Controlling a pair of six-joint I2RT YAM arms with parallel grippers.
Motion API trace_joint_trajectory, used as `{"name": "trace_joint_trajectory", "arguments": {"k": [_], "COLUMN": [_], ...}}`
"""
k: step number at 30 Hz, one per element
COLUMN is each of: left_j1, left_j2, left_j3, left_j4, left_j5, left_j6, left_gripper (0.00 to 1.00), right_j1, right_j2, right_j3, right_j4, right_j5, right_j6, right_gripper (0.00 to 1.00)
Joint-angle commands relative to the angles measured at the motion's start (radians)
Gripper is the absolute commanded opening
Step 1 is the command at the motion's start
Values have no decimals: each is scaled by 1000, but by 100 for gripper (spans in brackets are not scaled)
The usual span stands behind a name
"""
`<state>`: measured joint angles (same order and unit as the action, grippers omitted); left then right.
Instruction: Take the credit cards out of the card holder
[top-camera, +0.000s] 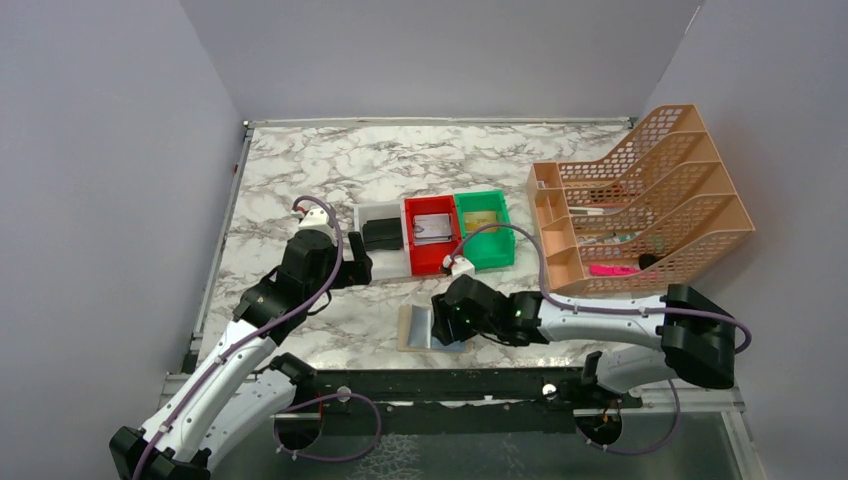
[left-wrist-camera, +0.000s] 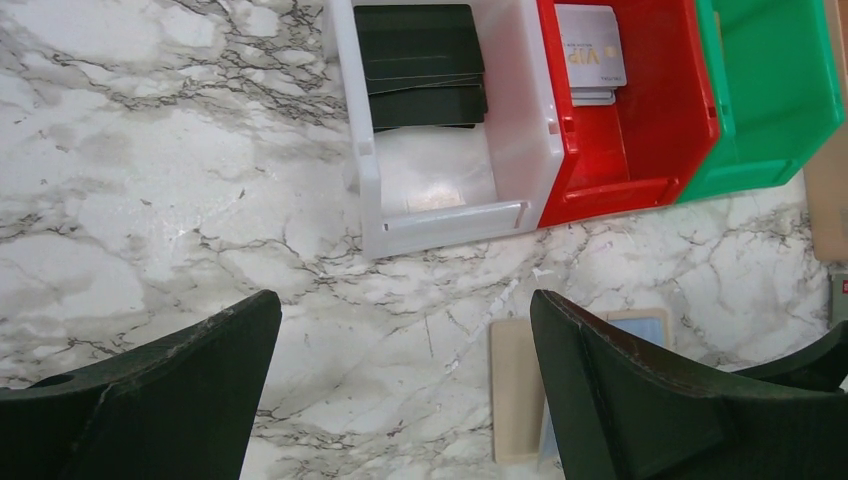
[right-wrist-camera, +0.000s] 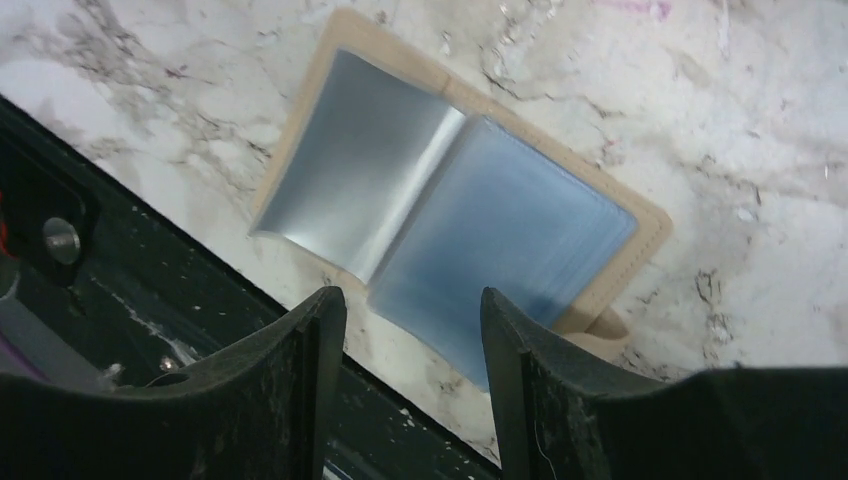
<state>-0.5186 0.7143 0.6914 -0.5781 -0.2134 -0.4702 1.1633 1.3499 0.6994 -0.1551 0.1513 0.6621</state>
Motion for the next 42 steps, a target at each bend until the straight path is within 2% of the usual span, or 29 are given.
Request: {"name": "trace_joint_trajectory", "arguments": {"k": [1, 5, 10, 12, 14, 15, 17, 20, 22, 24, 28, 34, 39, 42], "left_j1": [5, 5, 5, 5, 5, 5, 5, 5, 5, 5, 5, 5, 5, 5], "left_j2": [-6, -4, -4, -1, -1, -2, -2, -2, -2, -1, -1, 0, -1, 1], "left_j3": [-6, -6, -6, -7, -6, -7, -9, -8, -9, -9, -9, -9, -8, -9], "left_j4": [10, 9, 9, 9, 10, 9, 9, 9, 9, 9, 10, 9, 9, 9], "left_j5": [68, 69, 66, 64, 65, 65, 63, 61, 60, 60, 60, 57, 57, 56], "left_j6": [3, 1, 1, 1, 0, -1, -1, -1, 0, -1, -1, 0, -1, 0], "left_gripper": [99, 99, 99, 99, 99, 99, 99, 99, 99, 99, 99, 99, 99, 99], "right_j1": [64, 115, 115, 116, 117, 118, 119, 129, 135, 142, 150, 160, 161, 161], "right_j2": [41, 106, 149, 172, 210, 234, 278, 324, 344, 365, 401, 388, 329, 272], "right_j3": [49, 103, 109, 122, 147, 160, 182, 186, 188, 203, 239, 241, 208, 193], "right_j4": [-171, -283, -226, -228, -257, -278, -307, -307, -316, -346, -417, -400, -333, -312], "right_j5": [197, 304, 278, 282, 310, 327, 336, 337, 375, 401, 455, 455, 435, 434], "right_j6": [157, 226, 217, 226, 246, 259, 282, 295, 314, 333, 349, 336, 314, 290], "right_gripper": [59, 66, 70, 80, 82, 93, 96, 92, 84, 71, 57, 47, 49, 63]}}
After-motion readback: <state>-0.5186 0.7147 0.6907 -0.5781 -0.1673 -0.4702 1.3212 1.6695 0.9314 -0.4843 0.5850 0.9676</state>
